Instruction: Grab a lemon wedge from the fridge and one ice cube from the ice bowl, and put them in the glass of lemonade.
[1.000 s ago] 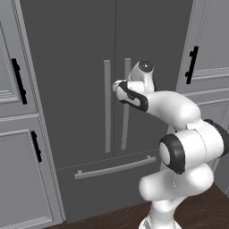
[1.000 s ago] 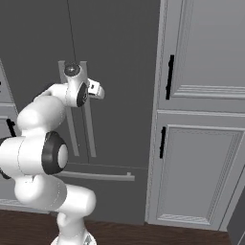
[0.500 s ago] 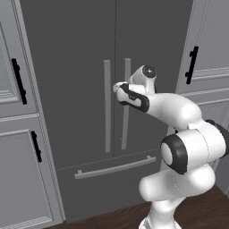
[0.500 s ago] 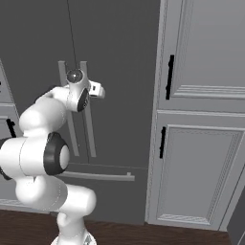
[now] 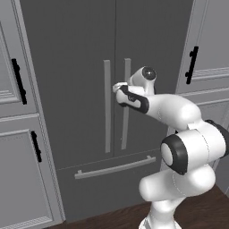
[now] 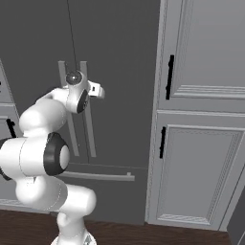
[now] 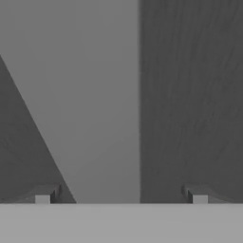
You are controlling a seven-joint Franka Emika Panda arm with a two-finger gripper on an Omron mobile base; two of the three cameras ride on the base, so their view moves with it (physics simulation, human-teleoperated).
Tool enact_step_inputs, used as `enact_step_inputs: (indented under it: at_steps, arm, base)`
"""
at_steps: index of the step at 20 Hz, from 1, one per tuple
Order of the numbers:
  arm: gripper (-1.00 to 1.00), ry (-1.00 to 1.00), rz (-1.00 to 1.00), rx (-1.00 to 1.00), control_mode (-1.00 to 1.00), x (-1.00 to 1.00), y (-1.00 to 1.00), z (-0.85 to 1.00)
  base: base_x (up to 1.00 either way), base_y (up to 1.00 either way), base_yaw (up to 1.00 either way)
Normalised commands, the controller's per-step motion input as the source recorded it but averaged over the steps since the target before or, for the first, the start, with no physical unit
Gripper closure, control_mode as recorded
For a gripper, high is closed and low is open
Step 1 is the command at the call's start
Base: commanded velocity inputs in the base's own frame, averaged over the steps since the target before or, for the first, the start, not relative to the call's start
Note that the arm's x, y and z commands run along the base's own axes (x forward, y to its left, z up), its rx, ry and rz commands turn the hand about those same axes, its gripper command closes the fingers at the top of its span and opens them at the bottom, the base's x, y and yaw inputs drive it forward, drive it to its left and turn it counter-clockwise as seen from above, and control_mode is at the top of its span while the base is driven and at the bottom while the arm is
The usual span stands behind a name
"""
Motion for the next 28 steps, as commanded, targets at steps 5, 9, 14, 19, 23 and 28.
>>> enact_step_inputs:
  at_steps: [5,9,14,19,23,28]
  arm:
    - [-1.00,0.00,0.01,0.00,-1.00,0.34,0.13,0.00]
    - [1.00,0.00,0.00,0.00,-1.00,0.27,0.11,0.00]
    - [1.00,0.00,-0.03,-0.05,-1.00,0.08,-0.01,0.00]
    - [1.00,0.00,-0.12,-0.03,-1.00,-0.02,-0.28,0.01]
    - [1.00,0.00,-0.14,0.00,-1.00,-0.34,-0.48,0.13]
    - [1.00,0.00,-0.18,0.01,-1.00,-0.71,-0.69,0.25]
  base:
    - [0.00,0.00,0.00]
    - [0.00,0.00,0.00]
    - [0.00,0.00,0.00]
    - [0.00,0.00,0.00]
    - [0.00,0.00,0.00]
    - [0.00,0.00,0.00]
